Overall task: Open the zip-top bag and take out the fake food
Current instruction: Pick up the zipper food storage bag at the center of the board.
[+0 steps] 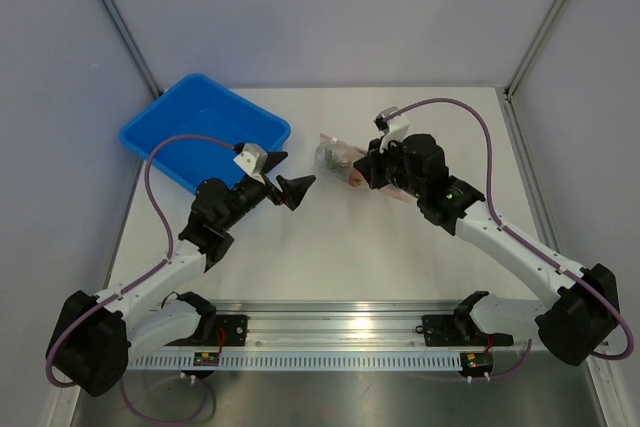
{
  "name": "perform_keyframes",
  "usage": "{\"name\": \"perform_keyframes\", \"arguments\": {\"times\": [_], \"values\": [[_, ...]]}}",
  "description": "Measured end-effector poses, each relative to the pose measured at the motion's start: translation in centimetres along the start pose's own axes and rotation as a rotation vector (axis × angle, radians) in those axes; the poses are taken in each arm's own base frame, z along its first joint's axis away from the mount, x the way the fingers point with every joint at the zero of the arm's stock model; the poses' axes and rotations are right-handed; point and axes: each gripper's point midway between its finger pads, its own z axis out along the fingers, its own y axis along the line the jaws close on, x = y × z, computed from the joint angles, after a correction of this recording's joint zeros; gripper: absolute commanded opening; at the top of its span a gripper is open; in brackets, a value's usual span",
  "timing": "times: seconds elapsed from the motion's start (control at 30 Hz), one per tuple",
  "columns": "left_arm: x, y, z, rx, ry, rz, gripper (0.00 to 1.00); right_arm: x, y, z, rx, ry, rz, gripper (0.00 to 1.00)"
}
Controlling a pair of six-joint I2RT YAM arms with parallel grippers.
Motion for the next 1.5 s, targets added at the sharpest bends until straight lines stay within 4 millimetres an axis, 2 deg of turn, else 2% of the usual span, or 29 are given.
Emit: {"name": "perform_keyframes", "arguments": {"times": [0.23,0.5,1.1,1.5], "values": [[0.3,-0.9,0.9,0.075,-0.024,0.013,0.99,1.0,1.0,-0.6,-0.052,0.022,0.016,0.0],[1.6,-1.1,1.7,0.108,-0.004,0.008,0.97,0.7,2.3,-1.6,-0.112,0.015,0.025,0.0],[-0.5,-1.8,1.9,0.148,-0.089,0.038,0.92,0.9,4.6,-2.9,-0.209,0.019,0.016,0.0],[-0.4,-2.9,1.8,0.207,-0.083,0.026,0.72,0.8,5.5,-3.3,-0.246,0.019,0.012,0.0]]}}
